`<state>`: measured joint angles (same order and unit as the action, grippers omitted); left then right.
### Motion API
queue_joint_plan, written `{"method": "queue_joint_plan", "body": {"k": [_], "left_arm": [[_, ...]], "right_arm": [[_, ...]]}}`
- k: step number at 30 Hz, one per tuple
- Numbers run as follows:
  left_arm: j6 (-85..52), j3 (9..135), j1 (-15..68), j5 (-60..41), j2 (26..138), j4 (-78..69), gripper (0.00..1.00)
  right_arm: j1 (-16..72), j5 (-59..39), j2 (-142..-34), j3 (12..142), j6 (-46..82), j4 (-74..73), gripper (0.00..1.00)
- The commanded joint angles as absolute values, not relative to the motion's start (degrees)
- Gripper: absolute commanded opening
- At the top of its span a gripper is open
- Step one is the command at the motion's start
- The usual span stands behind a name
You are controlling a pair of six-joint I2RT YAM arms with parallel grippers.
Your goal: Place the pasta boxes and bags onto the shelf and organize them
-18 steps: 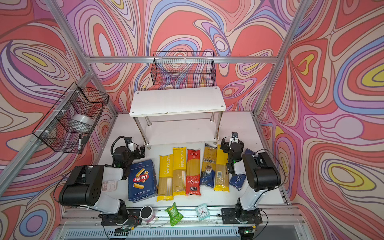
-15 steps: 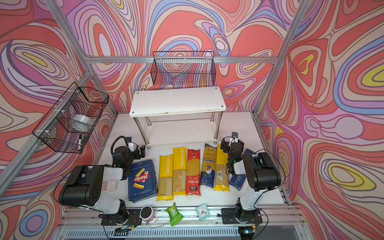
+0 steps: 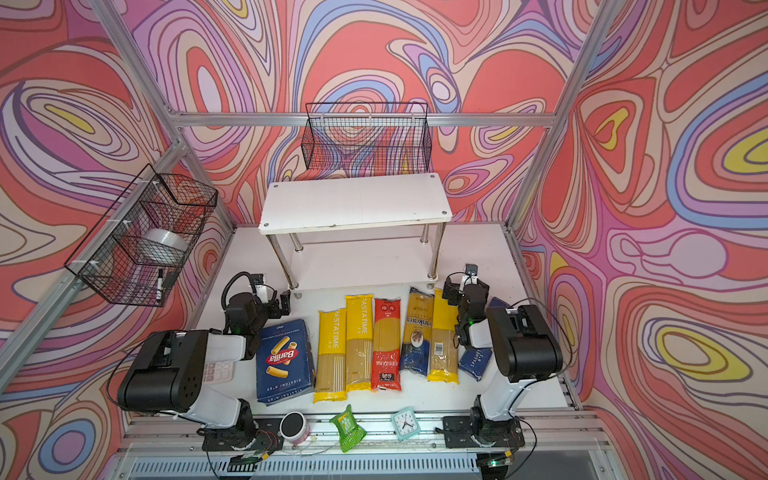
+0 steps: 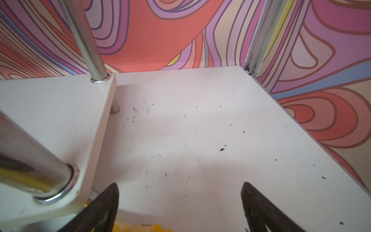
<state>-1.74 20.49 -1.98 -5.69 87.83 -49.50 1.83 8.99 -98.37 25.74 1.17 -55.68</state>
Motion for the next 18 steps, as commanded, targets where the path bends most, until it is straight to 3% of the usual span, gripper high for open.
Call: {"method": "queue_joint_plan", "body": {"k": [1,18], "left_arm": [[-1.8,21.5,-2.0,-4.9,88.1,-50.5,1.00],[-1.8,21.5,-2.1,-4.9,88.1,-50.5,1.00]], "right_arm": [[1.6,8.5,-98.3,26.6,1.8,-55.4,0.99],[1.5,8.7,-98.2,26.5,1.6,-55.5,0.98]]}}
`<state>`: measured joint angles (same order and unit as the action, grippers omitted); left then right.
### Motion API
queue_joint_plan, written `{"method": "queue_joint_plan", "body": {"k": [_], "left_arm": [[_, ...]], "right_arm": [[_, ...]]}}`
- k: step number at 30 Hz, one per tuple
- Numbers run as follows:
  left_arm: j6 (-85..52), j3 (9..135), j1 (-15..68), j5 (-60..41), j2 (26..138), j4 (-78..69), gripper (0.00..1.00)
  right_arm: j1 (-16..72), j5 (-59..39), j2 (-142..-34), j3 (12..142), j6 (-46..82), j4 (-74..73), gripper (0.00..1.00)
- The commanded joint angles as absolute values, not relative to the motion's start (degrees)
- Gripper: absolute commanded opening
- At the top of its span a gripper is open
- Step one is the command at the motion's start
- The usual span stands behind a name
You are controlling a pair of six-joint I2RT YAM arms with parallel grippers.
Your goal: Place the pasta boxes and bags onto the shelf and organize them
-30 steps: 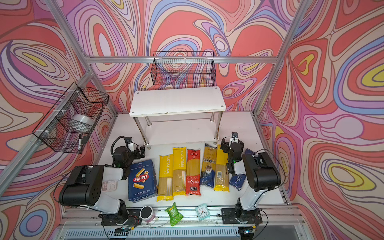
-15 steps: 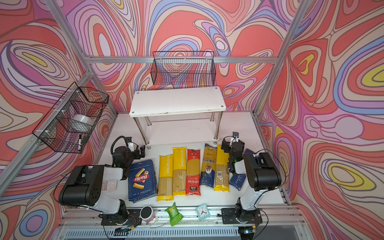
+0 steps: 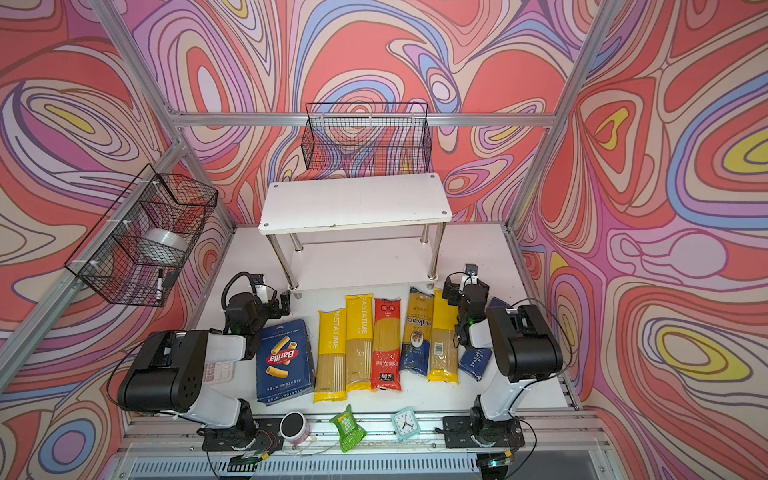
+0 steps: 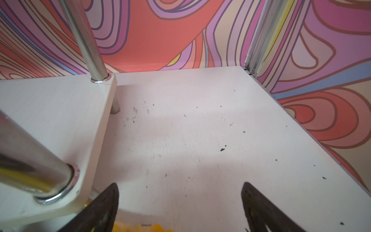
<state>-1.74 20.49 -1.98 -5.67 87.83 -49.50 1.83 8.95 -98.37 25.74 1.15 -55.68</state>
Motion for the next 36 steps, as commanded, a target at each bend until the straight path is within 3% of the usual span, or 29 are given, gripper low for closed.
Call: {"method": "queue_joint_plan", "body": {"k": [1,12,16,23,30,36], "left_arm": [[-1.8,21.5,-2.0,-4.8,88.1,-50.5,1.00],[-1.8,21.4,-2.1,-4.8,88.0,-50.6,1.00],[-3.7,22.1,-2.1,0.0,85.3,-46.6,1.00],[-4.4,21.6,-1.8,-0.9,71.1,-35.8,1.00],[-13.2,27.0,-0.4,-7.3,61.8,-14.3,1.00],[-17.7,25.1,0.5,-10.1,51.0,-4.6,1.00]], "right_arm": [[1.5,8.7,-98.2,26.6,1.6,-55.5,0.98],[1.6,8.7,-98.2,26.4,1.6,-55.6,0.98],[1.8,8.9,-95.2,27.0,0.7,-53.0,0.98],[5.4,11.2,-81.3,40.6,5.5,-13.9,0.95],[20.3,21.9,-77.1,48.5,7.9,7.6,0.95],[26.7,21.9,-73.6,49.4,15.3,20.6,0.93]]}}
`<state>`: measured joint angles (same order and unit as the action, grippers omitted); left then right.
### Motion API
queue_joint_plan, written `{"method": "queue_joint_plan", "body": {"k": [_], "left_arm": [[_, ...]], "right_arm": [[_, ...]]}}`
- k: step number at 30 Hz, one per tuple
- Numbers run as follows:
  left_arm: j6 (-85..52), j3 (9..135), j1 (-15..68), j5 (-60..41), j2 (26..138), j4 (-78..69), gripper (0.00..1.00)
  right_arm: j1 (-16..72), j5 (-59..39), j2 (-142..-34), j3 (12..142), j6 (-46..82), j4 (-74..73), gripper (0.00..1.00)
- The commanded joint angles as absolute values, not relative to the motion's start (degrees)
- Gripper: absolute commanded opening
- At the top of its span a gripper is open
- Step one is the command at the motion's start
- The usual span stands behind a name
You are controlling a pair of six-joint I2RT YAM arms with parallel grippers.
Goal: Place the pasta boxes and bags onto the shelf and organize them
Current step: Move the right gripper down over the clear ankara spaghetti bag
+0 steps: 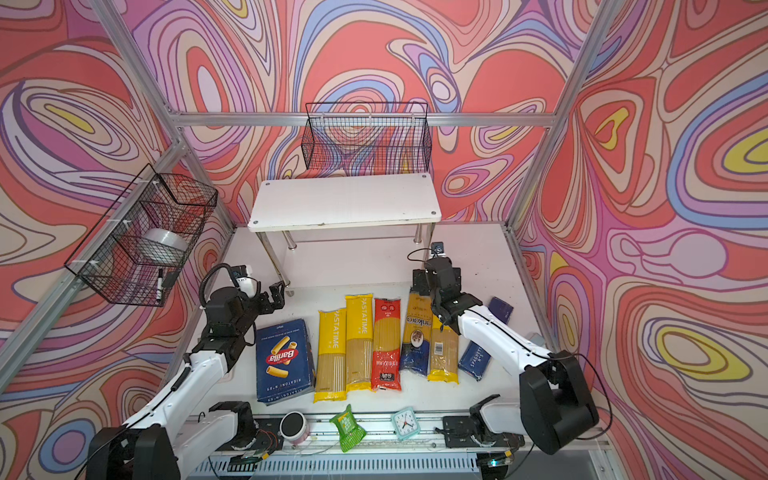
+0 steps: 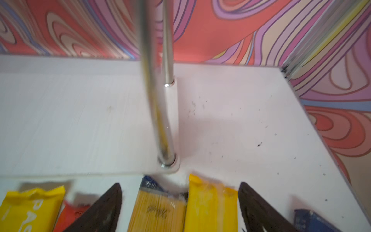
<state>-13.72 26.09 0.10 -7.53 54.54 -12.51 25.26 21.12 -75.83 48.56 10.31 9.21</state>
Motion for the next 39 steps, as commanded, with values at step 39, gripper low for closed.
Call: {"method": "queue_joint_plan", "body": {"k": [39], "left_arm": [[-5.7,24.0,10.0,-6.4,48.1,1.7,1.00]], "right_arm": [[34.2,9.2,-70.6,41.3,37.5,35.1,0.86]]}}
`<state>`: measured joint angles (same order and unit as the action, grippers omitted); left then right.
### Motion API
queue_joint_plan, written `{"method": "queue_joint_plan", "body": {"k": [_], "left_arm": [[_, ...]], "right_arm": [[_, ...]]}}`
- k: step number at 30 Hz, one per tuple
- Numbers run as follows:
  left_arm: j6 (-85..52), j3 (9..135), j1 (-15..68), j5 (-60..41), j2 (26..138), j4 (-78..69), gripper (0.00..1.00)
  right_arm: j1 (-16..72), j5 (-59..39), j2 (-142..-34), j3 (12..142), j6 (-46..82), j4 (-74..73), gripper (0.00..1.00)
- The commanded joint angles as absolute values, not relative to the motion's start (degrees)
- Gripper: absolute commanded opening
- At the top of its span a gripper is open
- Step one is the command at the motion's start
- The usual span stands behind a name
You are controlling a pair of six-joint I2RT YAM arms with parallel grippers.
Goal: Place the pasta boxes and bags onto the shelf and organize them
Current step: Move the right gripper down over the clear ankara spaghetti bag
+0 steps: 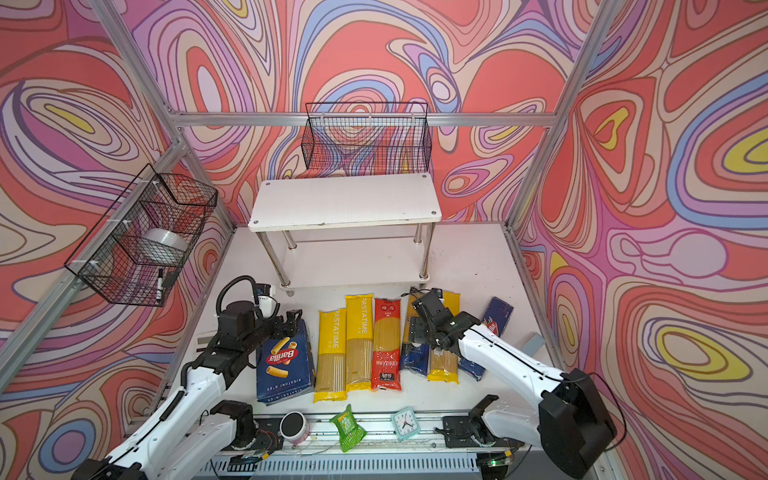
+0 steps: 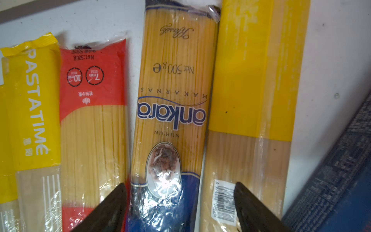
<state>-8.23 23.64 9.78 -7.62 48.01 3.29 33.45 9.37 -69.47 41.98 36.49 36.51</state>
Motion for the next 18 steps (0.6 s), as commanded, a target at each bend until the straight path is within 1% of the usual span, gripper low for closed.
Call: {"method": "queue_joint_plan", "body": {"k": [1,9,18], "left_arm": [[-5.6,24.0,10.0,-6.5,48.1,1.7,1.00],[-5.8,22.7,10.0,-6.2,45.9,1.4,1.00],[-5.3,24.0,10.0,-7.3,48.0,1.9,1.00]], "right_arm": [[34.3,9.1,-70.8,41.1,37.5,34.6,0.86],[35.2,9.0,-74.6,40.8,38.1,31.5,0.86],[36.3,8.6,-78.4,41.9,39.0,29.9,0.86]]}}
